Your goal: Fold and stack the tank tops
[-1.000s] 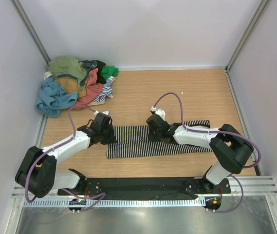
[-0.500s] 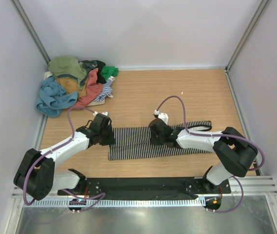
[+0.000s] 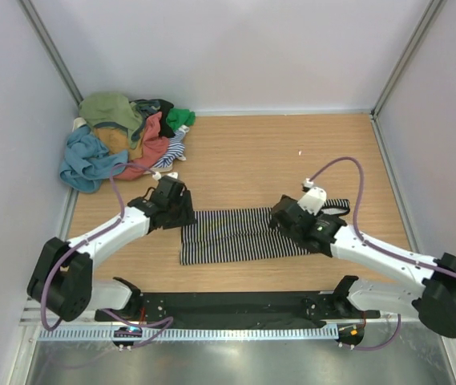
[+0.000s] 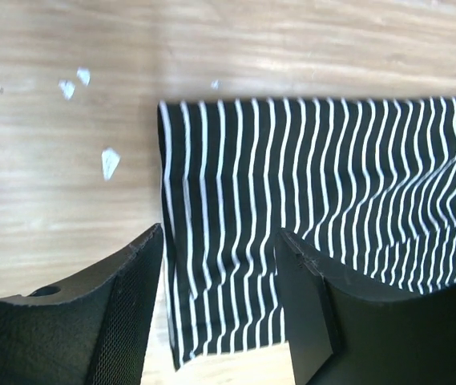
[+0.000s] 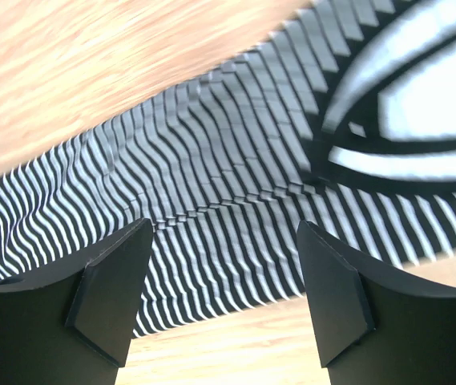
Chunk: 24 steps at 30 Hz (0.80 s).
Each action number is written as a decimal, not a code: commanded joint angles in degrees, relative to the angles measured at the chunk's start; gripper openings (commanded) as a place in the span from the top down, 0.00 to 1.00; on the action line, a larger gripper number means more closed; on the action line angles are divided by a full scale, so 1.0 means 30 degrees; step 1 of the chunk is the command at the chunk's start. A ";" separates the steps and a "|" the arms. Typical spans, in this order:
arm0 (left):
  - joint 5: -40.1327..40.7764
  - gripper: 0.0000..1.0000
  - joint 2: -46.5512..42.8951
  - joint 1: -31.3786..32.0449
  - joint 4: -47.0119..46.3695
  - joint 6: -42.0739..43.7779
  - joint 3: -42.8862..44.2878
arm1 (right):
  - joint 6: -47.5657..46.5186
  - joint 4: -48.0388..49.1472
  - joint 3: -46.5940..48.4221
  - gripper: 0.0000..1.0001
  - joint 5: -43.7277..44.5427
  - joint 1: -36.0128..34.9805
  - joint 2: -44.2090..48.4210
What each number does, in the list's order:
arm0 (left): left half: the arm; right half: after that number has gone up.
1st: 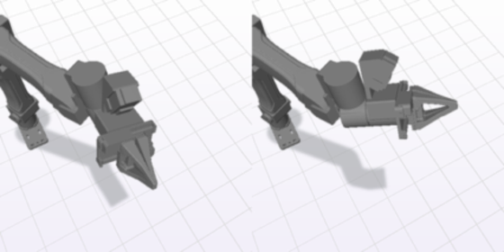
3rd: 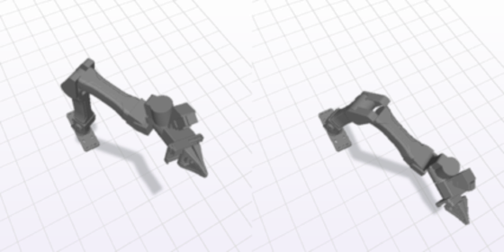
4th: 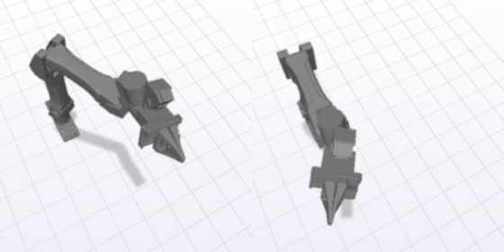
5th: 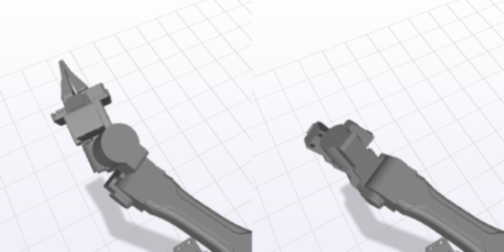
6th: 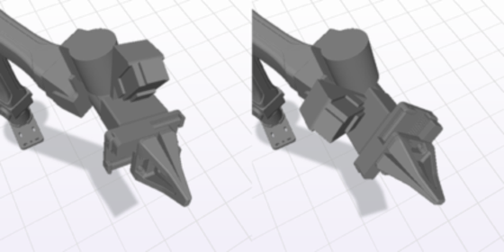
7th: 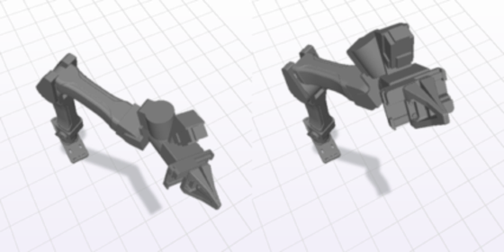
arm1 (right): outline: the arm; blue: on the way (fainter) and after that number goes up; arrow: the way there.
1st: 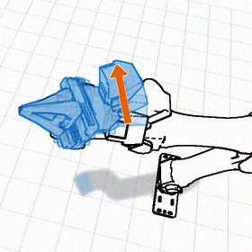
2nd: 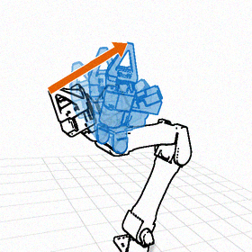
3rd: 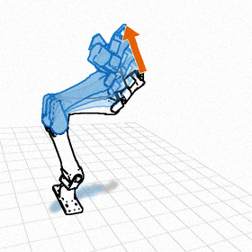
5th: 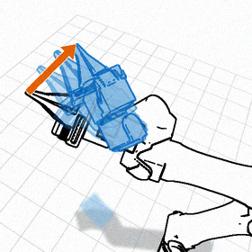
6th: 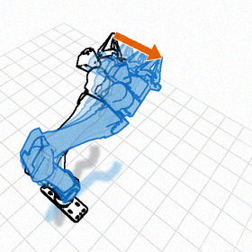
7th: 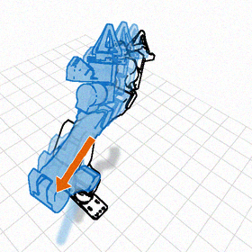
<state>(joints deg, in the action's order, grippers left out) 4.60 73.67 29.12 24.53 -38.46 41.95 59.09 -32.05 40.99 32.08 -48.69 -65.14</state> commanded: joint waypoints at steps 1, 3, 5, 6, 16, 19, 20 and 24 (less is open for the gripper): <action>0.0576 0.42 0.1280 -0.0098 -0.0736 0.0309 0.1014 | 0.5552 -0.3815 -0.0798 0.21 0.2814 -0.0090 0.2023; 0.0634 0.45 0.2306 -0.0274 -0.1116 0.0193 0.1395 | 0.7217 -0.4227 -0.1472 0.21 0.2756 -0.0060 0.3192; 0.0750 0.46 0.3240 -0.0508 -0.1380 0.0047 0.1717 | 0.8276 -0.4753 -0.1856 0.22 0.2726 -0.0060 0.3666; 0.0897 0.47 0.3507 -0.0567 -0.1439 -0.0041 0.1805 | 0.9239 -0.4929 -0.2148 0.23 0.2697 -0.0002 0.3929; 0.1425 0.60 0.5649 -0.1415 -0.2025 -0.0306 0.1954 | 1.1999 -0.5253 -0.3878 0.27 0.2345 0.0115 0.5104; 0.1542 0.74 0.5329 -0.1709 -0.2289 -0.0335 0.1486 | 1.1739 -0.4204 -0.4376 0.36 0.2171 0.0174 0.4520; 0.1659 0.78 0.5211 -0.1768 -0.2347 -0.0393 0.1368 | 1.1710 -0.3908 -0.4522 0.38 0.2083 0.0174 0.3996; 0.1748 0.86 0.4537 -0.2119 -0.2289 -0.0394 0.0987 | 1.1972 -0.2911 -0.4904 0.41 0.1380 0.0350 0.2589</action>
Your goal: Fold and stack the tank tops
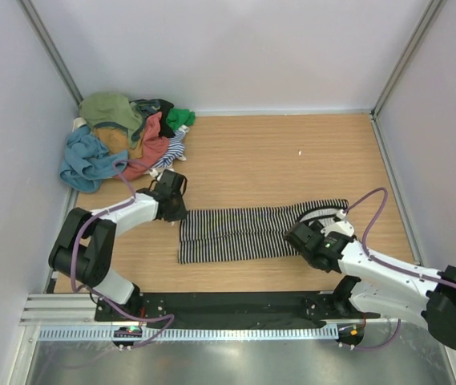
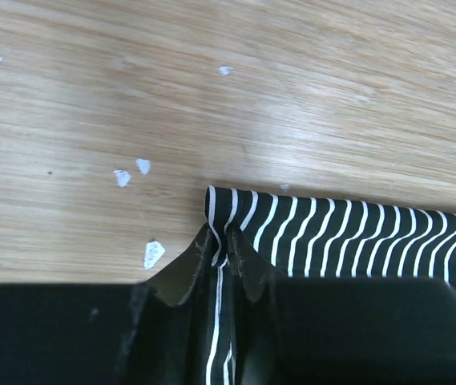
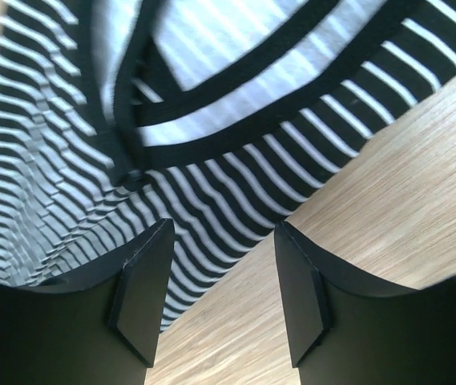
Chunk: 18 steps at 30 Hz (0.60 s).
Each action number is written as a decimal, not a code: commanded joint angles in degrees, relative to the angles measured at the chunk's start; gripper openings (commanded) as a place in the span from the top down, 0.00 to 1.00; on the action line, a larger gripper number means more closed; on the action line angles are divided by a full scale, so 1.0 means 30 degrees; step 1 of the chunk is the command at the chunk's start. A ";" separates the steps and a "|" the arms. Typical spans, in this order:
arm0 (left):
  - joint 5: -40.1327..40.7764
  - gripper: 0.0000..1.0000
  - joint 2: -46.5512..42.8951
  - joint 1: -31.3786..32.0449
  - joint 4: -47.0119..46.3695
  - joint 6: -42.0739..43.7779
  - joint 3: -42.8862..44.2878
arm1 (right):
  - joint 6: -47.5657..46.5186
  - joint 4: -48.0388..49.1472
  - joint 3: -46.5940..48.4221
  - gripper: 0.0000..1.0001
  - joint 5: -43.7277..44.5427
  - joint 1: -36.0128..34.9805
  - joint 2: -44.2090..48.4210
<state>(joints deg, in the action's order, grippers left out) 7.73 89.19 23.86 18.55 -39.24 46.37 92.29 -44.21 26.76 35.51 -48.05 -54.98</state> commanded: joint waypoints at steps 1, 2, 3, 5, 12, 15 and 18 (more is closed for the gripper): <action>0.0706 0.88 -0.0811 -0.0567 -0.0235 -0.0132 -0.0602 | 0.0964 0.1460 -0.0191 0.41 0.0148 0.0139 -0.1007; 0.0677 0.91 -0.0900 -0.0627 -0.0235 -0.0103 -0.0661 | 0.1081 0.1580 -0.0220 0.42 0.0118 0.0168 -0.1154; 0.0676 0.92 -0.0988 -0.0773 -0.0235 -0.0073 -0.0749 | 0.1198 0.1668 -0.0336 0.43 0.0147 0.0226 -0.1358; 0.0676 1.00 -0.1222 -0.0891 -0.0147 -0.0073 -0.0837 | 0.1200 0.2135 -0.0454 0.49 0.0438 0.0401 -0.1448; 0.0560 1.00 -0.2597 -0.0980 -0.0321 -0.0628 -0.2034 | -0.2954 0.5383 -0.0864 0.93 -0.1309 0.4697 -0.1711; 0.0384 1.00 -0.3213 -0.0980 -0.0527 -0.1068 -0.2651 | -0.5502 0.7319 -0.0545 0.99 -0.2689 0.6896 -0.2442; -0.0434 1.00 -0.3536 -0.0892 -0.0732 -0.1390 -0.3091 | -0.8022 0.8519 0.1001 0.99 -0.3307 0.8220 -0.3876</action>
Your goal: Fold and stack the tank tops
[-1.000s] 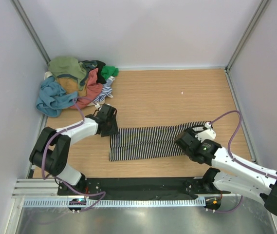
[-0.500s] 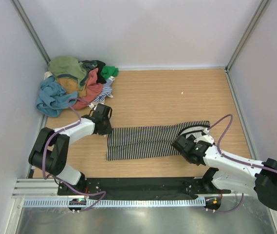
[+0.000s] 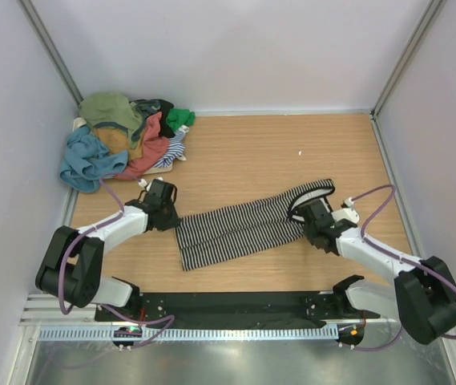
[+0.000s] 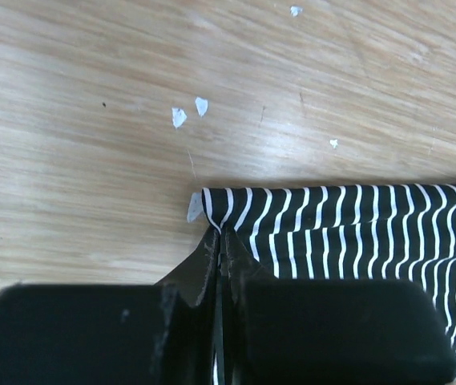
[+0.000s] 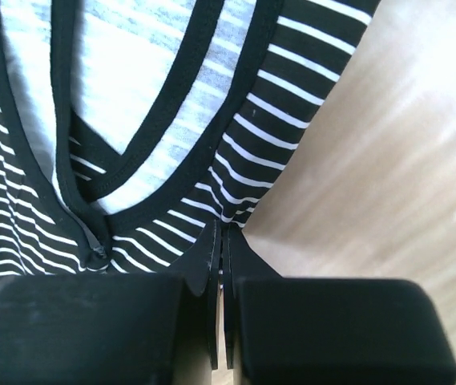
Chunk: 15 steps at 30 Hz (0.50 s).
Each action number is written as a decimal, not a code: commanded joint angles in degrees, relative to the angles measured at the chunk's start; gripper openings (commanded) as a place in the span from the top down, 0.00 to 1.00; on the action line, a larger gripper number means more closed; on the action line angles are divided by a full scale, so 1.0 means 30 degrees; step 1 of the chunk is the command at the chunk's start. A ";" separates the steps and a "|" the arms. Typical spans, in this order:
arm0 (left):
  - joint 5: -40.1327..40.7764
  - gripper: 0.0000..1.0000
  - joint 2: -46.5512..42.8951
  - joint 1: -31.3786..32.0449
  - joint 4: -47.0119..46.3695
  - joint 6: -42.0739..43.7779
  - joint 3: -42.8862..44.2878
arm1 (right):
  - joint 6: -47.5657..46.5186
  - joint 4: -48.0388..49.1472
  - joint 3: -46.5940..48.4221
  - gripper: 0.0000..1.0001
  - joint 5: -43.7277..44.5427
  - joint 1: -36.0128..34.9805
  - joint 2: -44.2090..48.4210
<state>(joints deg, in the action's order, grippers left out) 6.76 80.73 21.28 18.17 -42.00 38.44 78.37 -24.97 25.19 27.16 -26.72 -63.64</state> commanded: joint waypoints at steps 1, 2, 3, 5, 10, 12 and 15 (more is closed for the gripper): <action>-0.0290 1.00 -0.0776 0.0026 -0.0754 -0.0589 -0.0565 | -0.3968 0.2113 0.2086 0.99 -0.1049 0.1984 -0.1546; -0.0408 1.00 -0.0922 0.0114 -0.0929 -0.0706 -0.0740 | -0.5105 0.2171 0.2672 0.99 -0.1315 0.2457 -0.2045; -0.0612 1.00 -0.1039 0.0404 -0.1047 -0.1085 -0.1061 | -0.5668 0.2375 0.3838 0.99 -0.1724 0.2867 -0.3181; -0.0934 1.00 -0.1566 0.0786 -0.1777 -0.1351 -0.1472 | -0.7797 0.3074 0.5218 0.99 -0.3535 0.4127 -0.4271; -0.0382 1.00 -0.3058 0.3246 -0.2982 -0.2844 -0.2937 | -0.9801 0.5656 0.7799 0.99 -0.6674 0.5653 -0.8311; 0.0086 1.00 -0.3499 0.4213 -0.3272 -0.3603 -0.3523 | -1.0212 0.5425 0.9673 0.99 -0.7206 0.5947 -1.0181; 0.0294 1.00 -0.3765 0.5735 -0.3800 -0.4222 -0.4168 | -1.0652 0.5423 1.2076 0.99 -0.7616 0.6035 -1.1975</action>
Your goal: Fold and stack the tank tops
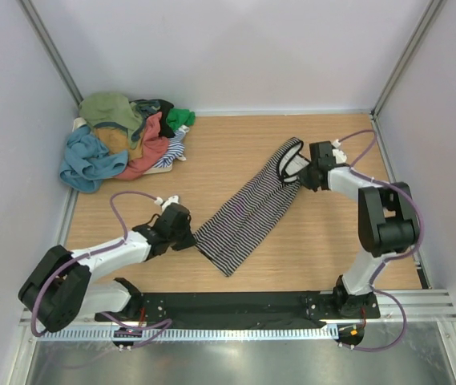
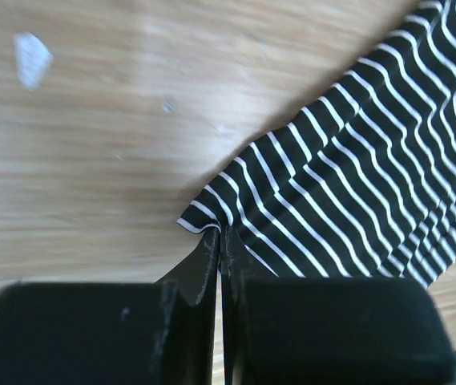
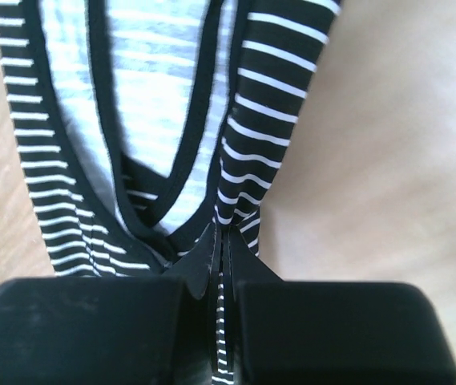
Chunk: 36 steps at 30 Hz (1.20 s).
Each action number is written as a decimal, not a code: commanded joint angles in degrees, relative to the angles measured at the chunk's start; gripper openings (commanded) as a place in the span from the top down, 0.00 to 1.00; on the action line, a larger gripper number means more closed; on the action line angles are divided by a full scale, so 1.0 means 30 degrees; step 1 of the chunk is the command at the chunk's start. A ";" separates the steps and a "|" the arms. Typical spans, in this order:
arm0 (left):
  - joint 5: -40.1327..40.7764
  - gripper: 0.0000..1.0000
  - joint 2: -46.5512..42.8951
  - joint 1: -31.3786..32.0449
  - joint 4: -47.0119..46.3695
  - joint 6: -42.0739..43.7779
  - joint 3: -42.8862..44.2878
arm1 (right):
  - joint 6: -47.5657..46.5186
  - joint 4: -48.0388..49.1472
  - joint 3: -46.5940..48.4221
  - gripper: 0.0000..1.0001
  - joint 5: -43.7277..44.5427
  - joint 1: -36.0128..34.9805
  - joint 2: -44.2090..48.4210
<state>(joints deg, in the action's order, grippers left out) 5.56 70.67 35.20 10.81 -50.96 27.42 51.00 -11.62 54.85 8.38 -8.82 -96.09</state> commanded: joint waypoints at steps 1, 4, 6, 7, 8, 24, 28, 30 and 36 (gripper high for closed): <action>0.0782 1.00 -0.0269 0.1505 -0.1376 -0.1555 -0.0497 | -0.1561 0.0914 0.2804 0.99 -0.1475 0.0069 -0.2206; 0.1306 1.00 0.0464 0.3145 -0.1405 -0.2257 -0.0380 | -0.1913 0.1001 0.5265 0.99 -0.2528 0.0098 -0.4607; 0.1805 1.00 0.1078 0.4551 -0.1696 -0.2815 -0.0380 | -0.2088 0.1002 0.7228 0.99 -0.4309 0.0098 -0.5756; 0.2040 1.00 0.1313 0.5078 -0.1901 -0.3311 -0.0380 | -0.2031 0.1030 0.7901 0.99 -0.4752 0.0098 -0.6429; 0.2448 1.00 0.1634 0.5982 -0.2049 -0.3635 -0.0293 | -0.1972 0.1031 0.9126 0.99 -0.5134 0.0069 -0.7509; 0.4942 0.69 0.4100 0.9888 -0.1847 -0.6861 0.1700 | -0.3317 -0.0261 1.3711 0.66 -0.5813 -0.0107 -1.0979; 0.5381 0.50 0.3045 0.9917 -0.0851 -0.6627 0.1525 | -0.3845 -0.0288 1.2948 0.64 -0.5840 -0.0136 -0.9750; 0.5411 0.43 0.2342 1.0004 -0.0586 -0.6568 0.1349 | -0.4080 -0.0375 1.2597 0.62 -0.5638 -0.0165 -0.9396; 0.5470 0.39 0.1169 1.0093 -0.0117 -0.6335 0.0967 | -0.5046 -0.1078 1.1661 0.44 -0.4673 -0.0312 -0.7961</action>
<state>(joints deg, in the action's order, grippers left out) 19.53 75.85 65.19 6.90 -71.18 30.76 39.09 -13.13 91.05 -8.54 -9.17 -125.64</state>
